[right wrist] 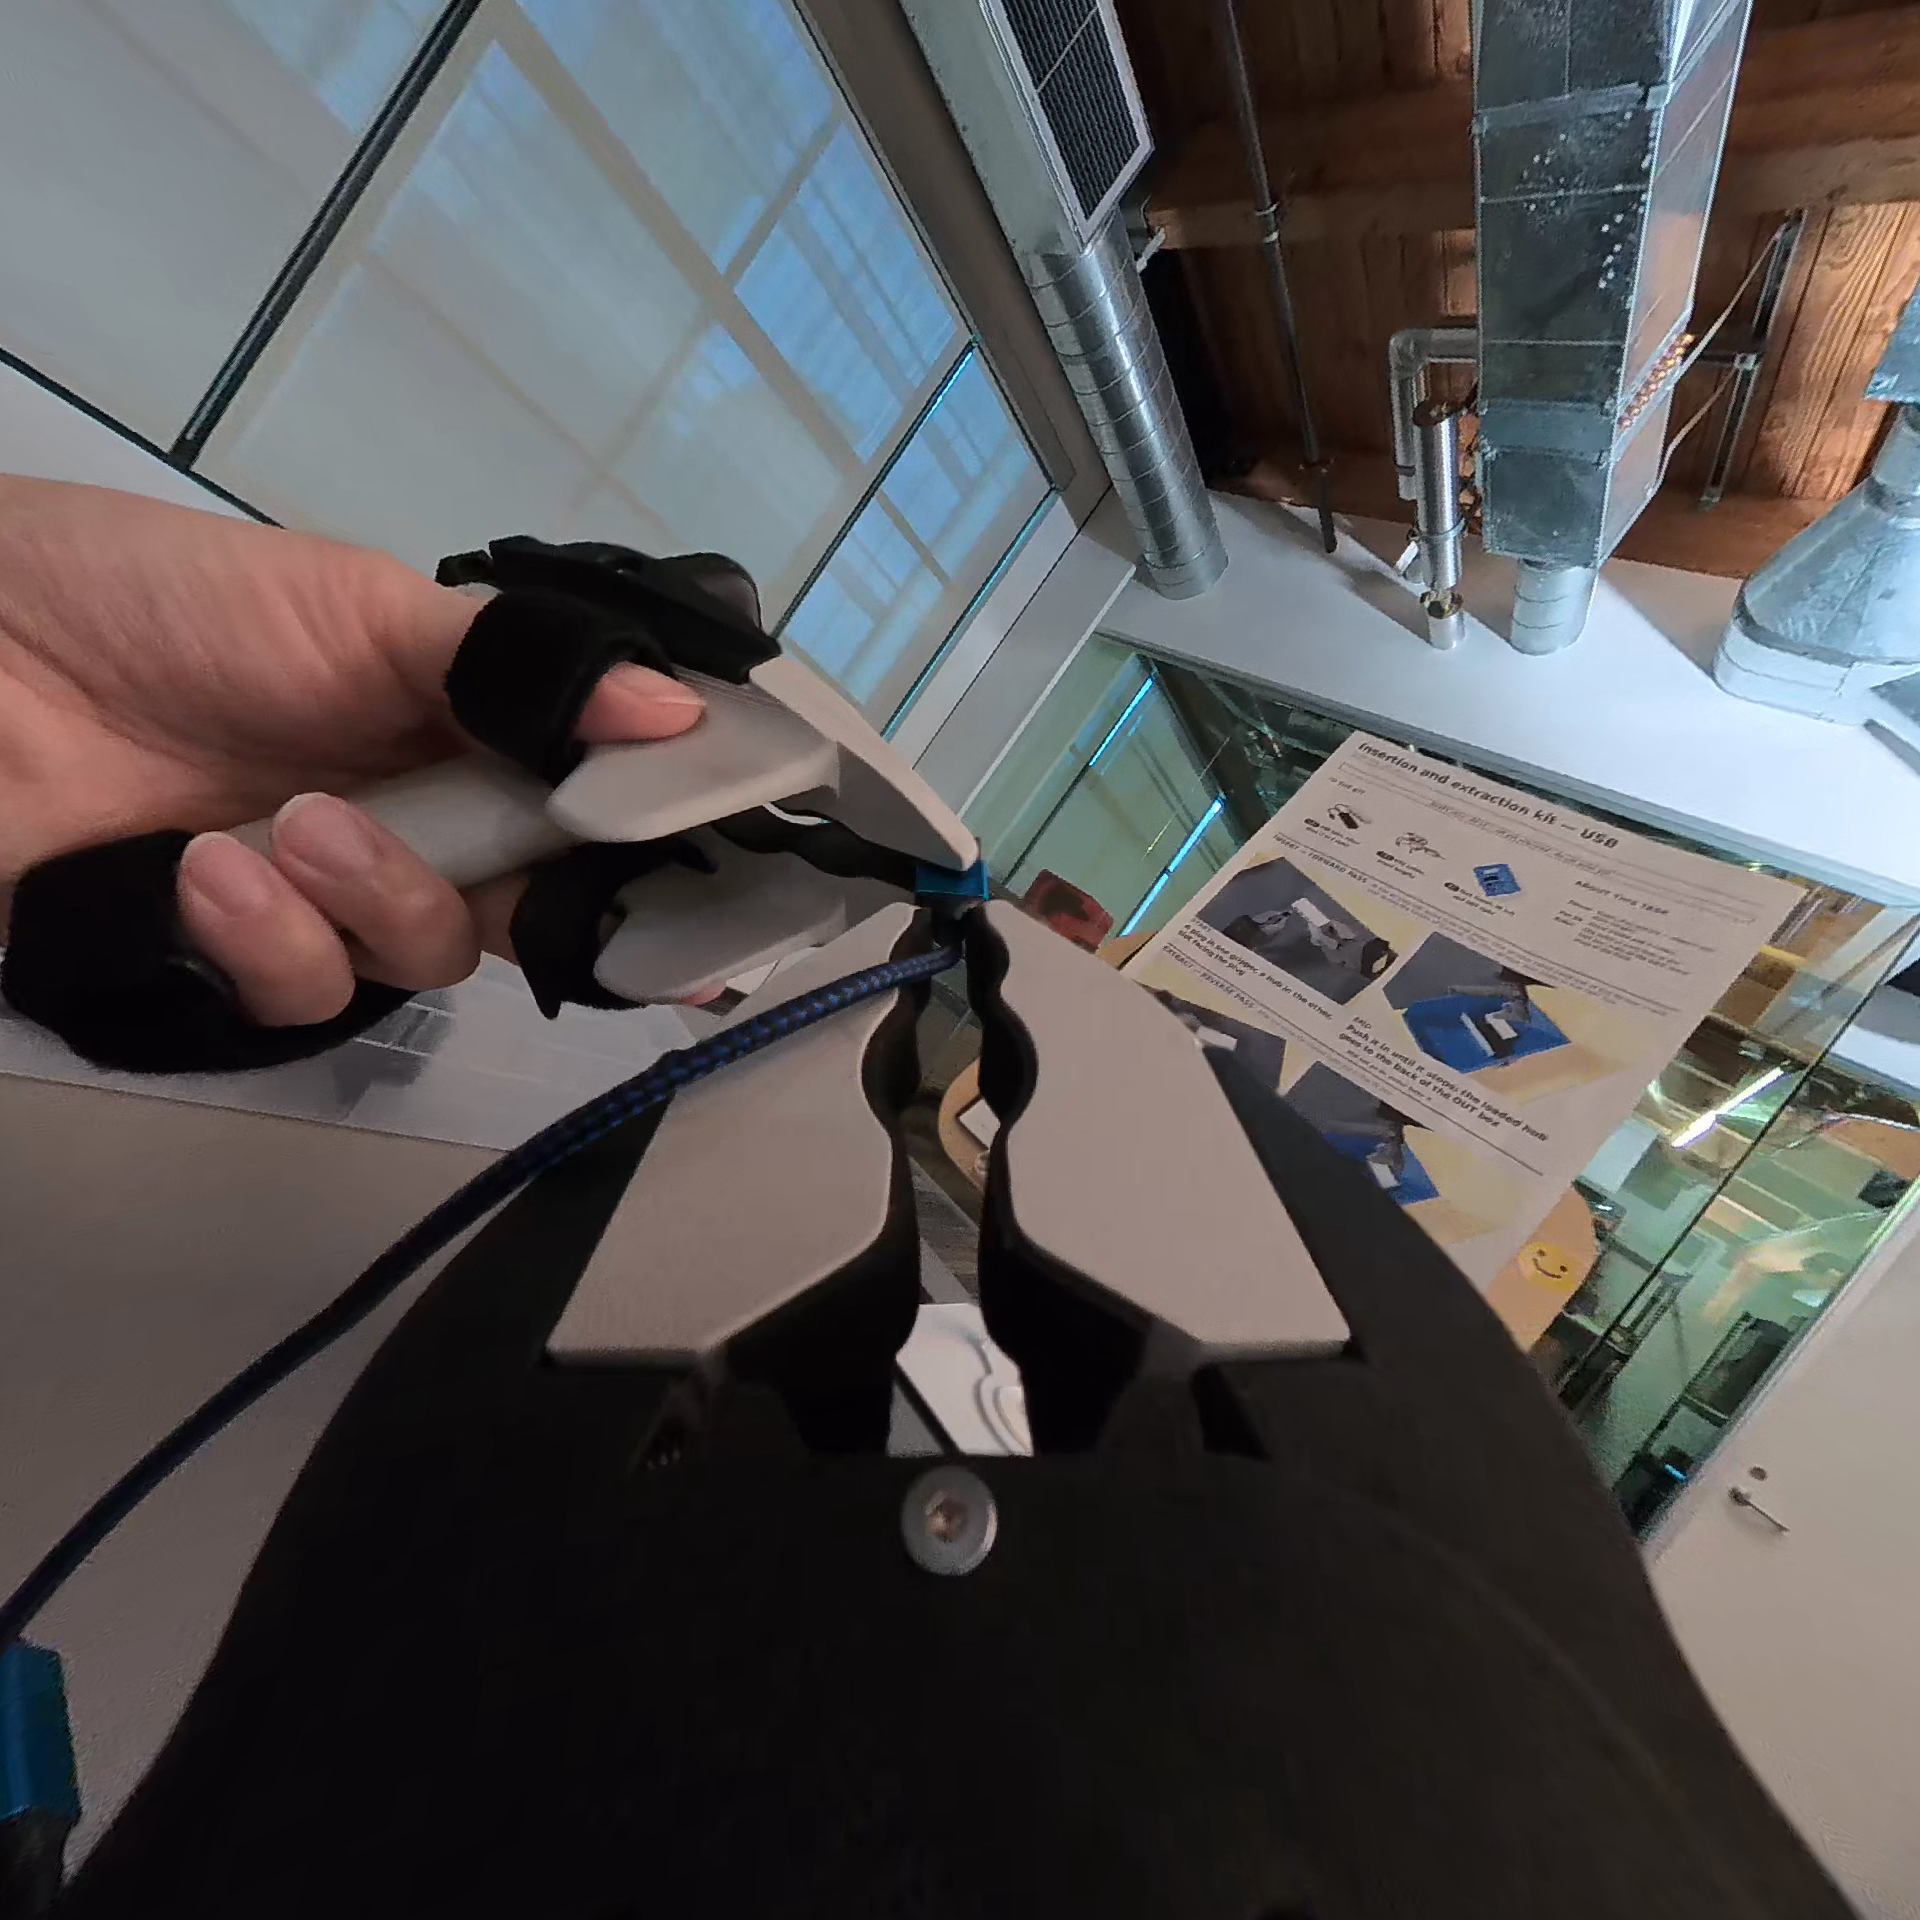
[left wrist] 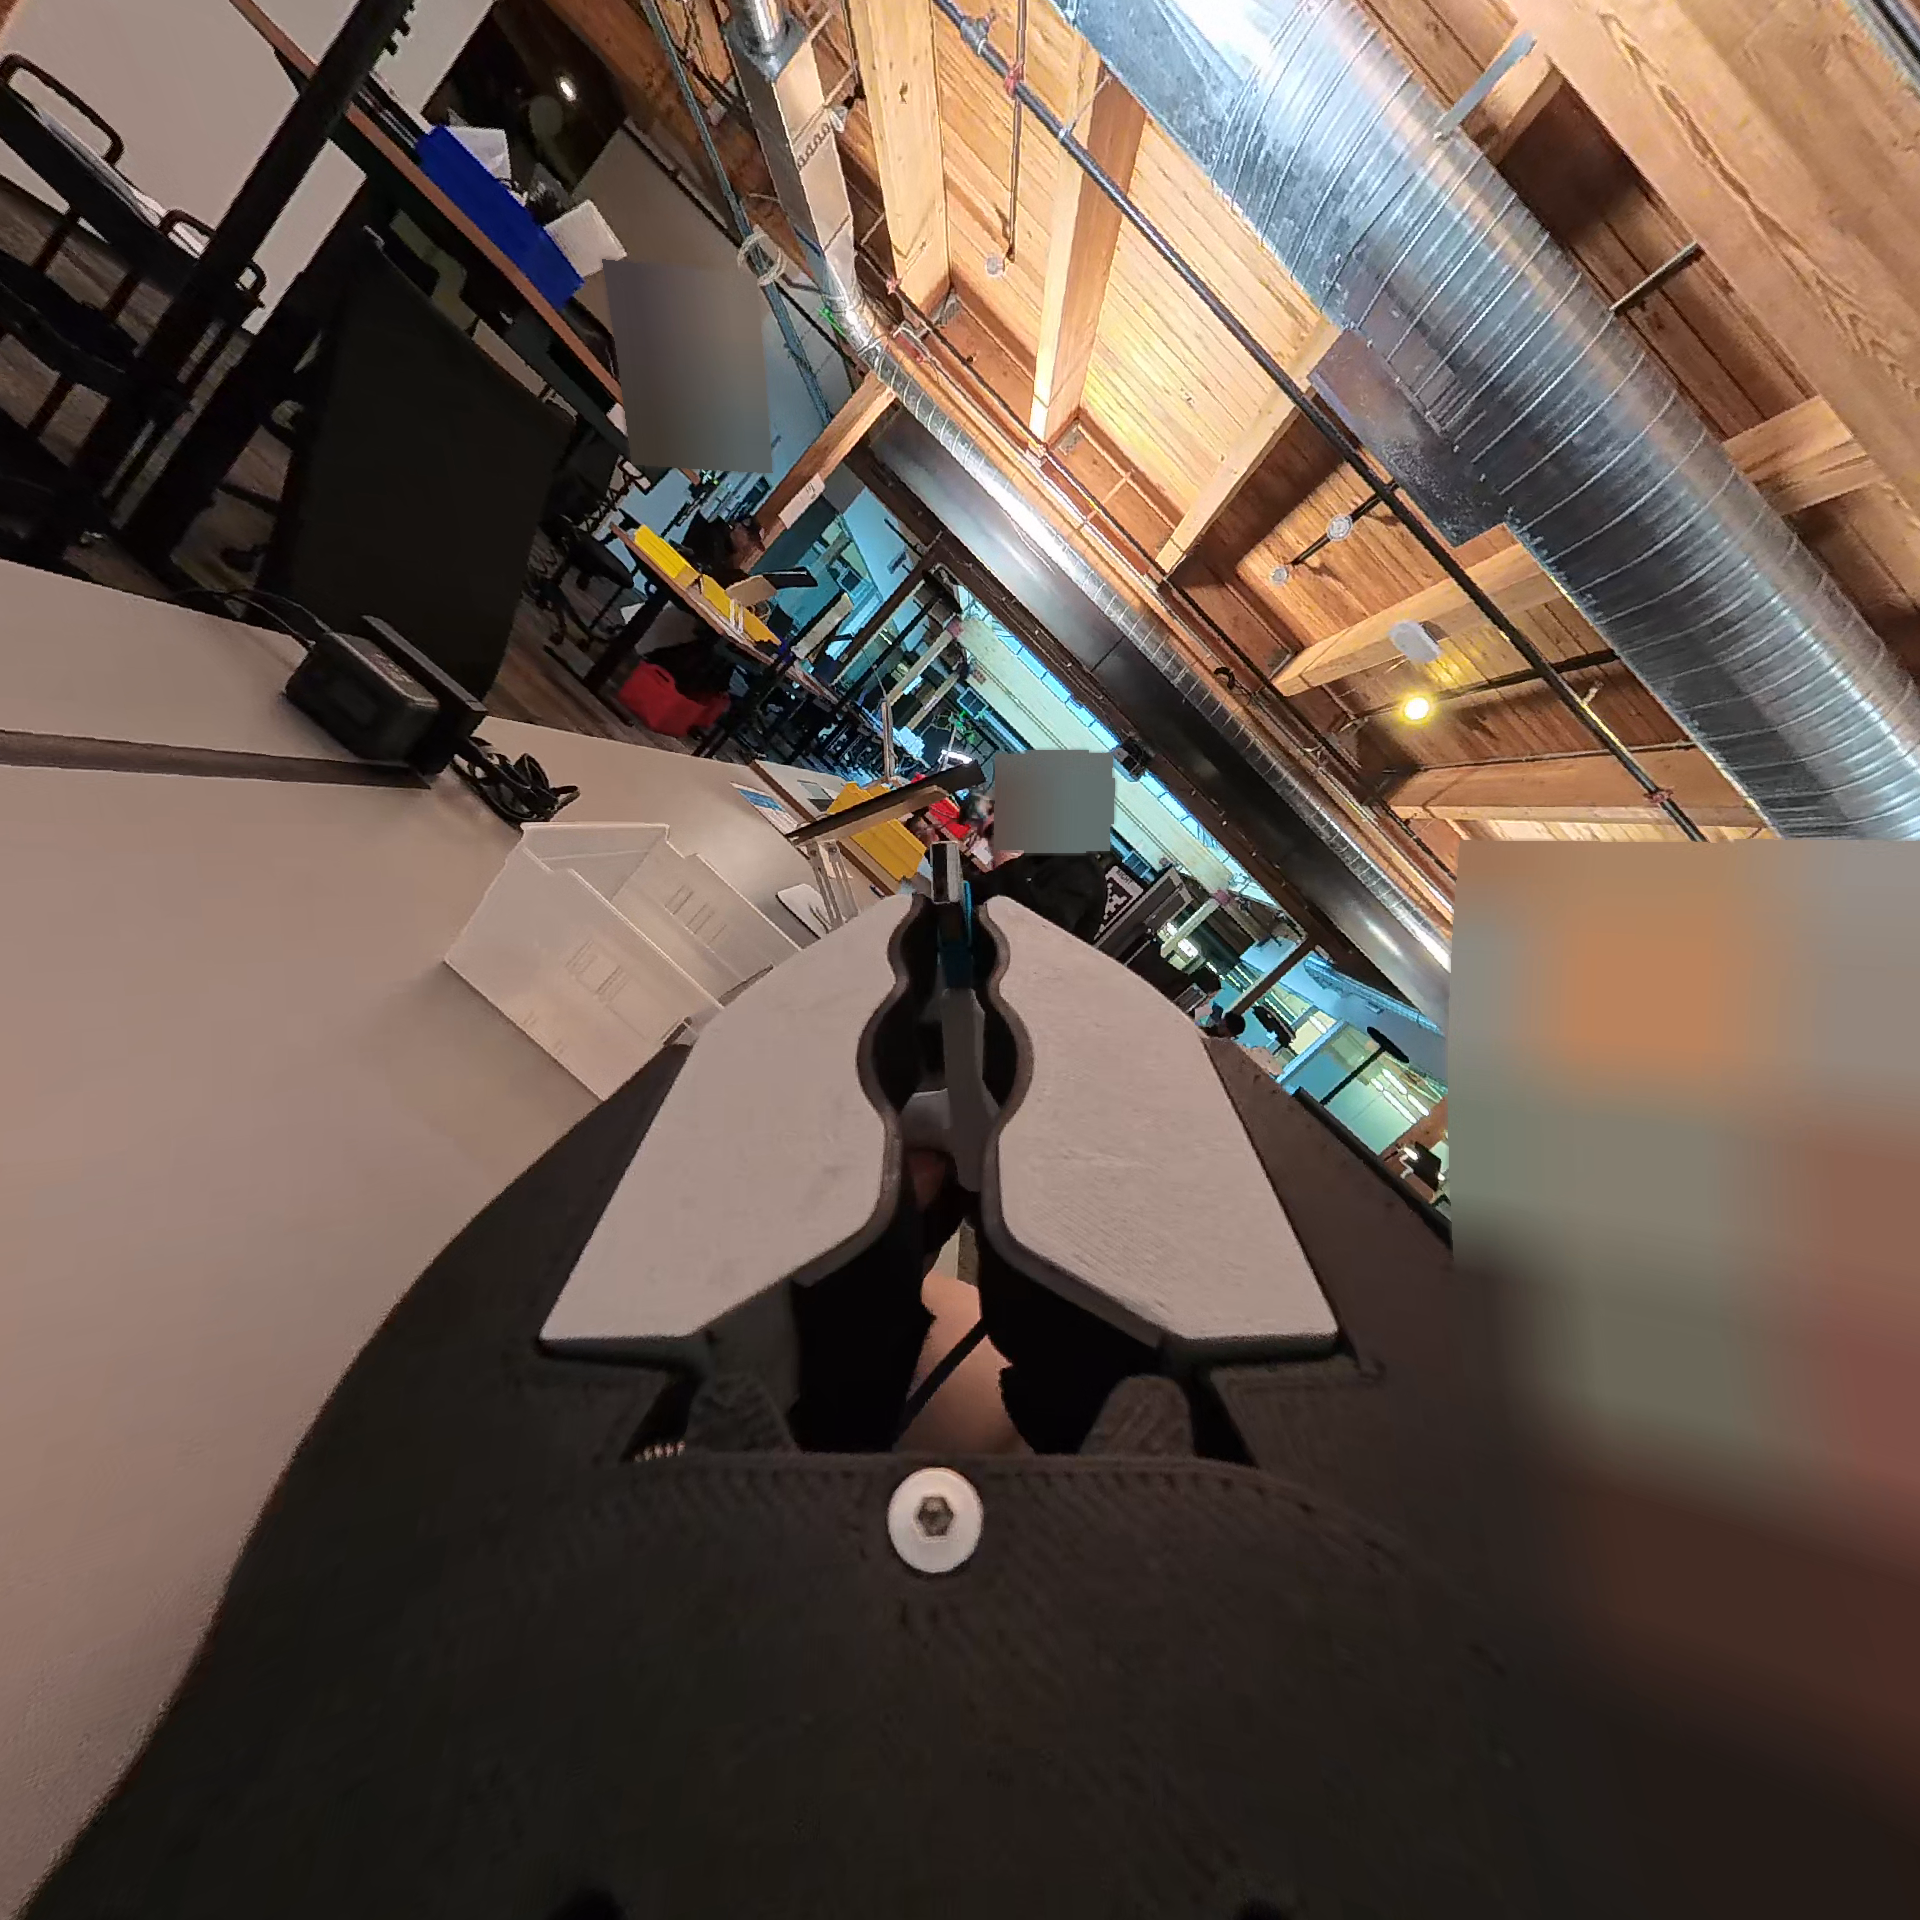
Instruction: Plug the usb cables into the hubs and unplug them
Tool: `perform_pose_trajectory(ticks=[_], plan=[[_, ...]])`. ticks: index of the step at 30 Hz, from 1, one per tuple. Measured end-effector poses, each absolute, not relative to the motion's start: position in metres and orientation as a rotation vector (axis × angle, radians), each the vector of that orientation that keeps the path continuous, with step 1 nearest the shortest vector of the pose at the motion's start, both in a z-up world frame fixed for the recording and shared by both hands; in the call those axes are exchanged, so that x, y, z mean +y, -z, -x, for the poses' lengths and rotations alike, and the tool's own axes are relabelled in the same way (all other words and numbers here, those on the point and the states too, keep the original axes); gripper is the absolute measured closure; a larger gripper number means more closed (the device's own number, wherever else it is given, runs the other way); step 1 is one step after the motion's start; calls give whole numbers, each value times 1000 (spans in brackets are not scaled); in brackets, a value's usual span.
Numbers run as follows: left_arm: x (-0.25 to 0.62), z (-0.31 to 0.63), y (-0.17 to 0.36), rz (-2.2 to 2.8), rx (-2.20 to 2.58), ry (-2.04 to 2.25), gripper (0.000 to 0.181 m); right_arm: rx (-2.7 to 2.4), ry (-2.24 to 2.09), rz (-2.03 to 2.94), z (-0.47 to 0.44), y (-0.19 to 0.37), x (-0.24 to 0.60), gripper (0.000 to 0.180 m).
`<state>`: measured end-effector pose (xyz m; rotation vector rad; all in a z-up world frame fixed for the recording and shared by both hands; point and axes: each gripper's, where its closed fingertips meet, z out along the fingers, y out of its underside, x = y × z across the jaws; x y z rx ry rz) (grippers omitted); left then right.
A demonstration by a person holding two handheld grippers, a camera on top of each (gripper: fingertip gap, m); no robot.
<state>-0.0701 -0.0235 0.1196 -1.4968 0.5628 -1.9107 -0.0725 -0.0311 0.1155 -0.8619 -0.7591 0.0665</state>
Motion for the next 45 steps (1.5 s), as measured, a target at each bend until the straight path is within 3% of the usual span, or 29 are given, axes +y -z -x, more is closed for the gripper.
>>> perform_pose_trajectory(ticks=[2, 5, 7, 9, 11, 19, 27, 30, 38, 45], plan=[[-23, 70, -119, 1490, 569, 1923, 175, -760, -95, 866, 71, -115, -31, 174], [-12, 87, -125, 1407, 514, 1879, 154, -735, -133, 892, 65, -115, -27, 174], [7, 113, -120, 1362, 458, 1732, 152, -707, -138, 903, 55, -119, -23, 174], [44, 146, -90, 1401, 384, 1407, 154, -666, -168, 915, 43, -126, -21, 174], [78, 174, -49, 1464, 327, 1115, 145, -618, -210, 918, 31, -136, -21, 174], [106, 146, 81, 1778, 824, 814, 107, -583, -259, 939, 14, -148, -19, 174], [112, 123, 122, 1886, 1169, 698, 124, -595, -262, 970, 13, -141, -11, 174], [111, 119, 134, 1925, 1256, 676, 151, -597, -259, 977, 12, -139, -9, 174], [115, 115, 122, 1961, 1117, 894, 152, -600, -268, 1023, 12, -128, 2, 174], [104, 101, 54, 1811, 969, 1134, 152, -599, -393, 1120, 29, -104, 15, 174]])
